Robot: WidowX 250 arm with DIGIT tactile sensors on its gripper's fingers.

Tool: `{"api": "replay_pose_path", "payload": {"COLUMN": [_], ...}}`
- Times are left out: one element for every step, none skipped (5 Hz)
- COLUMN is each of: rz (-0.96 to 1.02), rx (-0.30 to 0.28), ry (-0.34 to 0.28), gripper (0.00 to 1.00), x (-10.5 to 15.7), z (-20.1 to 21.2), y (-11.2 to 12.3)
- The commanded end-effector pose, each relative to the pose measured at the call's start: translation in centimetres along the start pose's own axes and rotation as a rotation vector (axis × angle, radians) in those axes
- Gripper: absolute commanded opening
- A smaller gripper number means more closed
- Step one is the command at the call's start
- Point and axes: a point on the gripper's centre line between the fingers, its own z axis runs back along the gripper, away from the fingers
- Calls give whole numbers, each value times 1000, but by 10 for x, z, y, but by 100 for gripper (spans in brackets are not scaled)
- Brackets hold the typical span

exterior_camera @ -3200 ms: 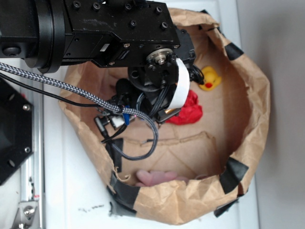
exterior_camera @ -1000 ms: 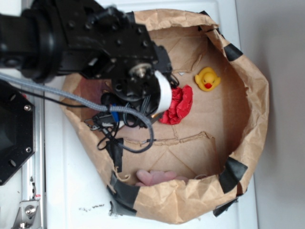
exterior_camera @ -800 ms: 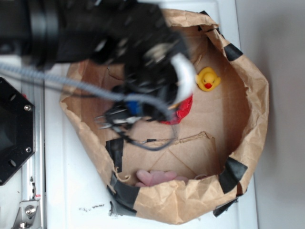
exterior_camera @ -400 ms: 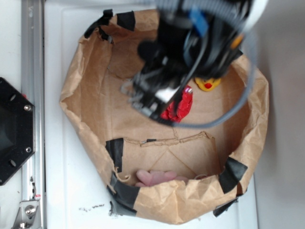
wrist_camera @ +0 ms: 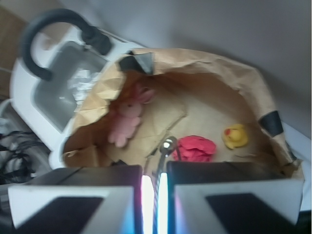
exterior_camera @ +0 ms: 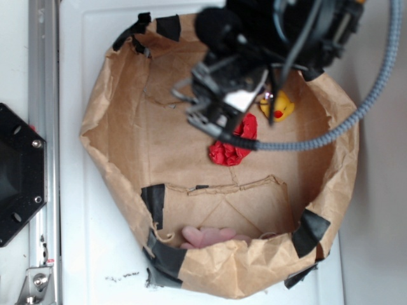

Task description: Grab the silver keys.

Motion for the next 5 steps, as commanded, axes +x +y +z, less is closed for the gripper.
{"api": "replay_pose_path", "payload": {"rz": [-38, -57, -6, -17, -27], "rx": [24, 30, 149, 158, 142], "ry": [7, 22, 162, 134, 103], "gripper": [0, 0, 0, 0, 0], "x": [12, 7, 2, -5, -2], "z": [-2, -7, -56, -75, -64], "y": [-3, -9, 5, 8, 1]}}
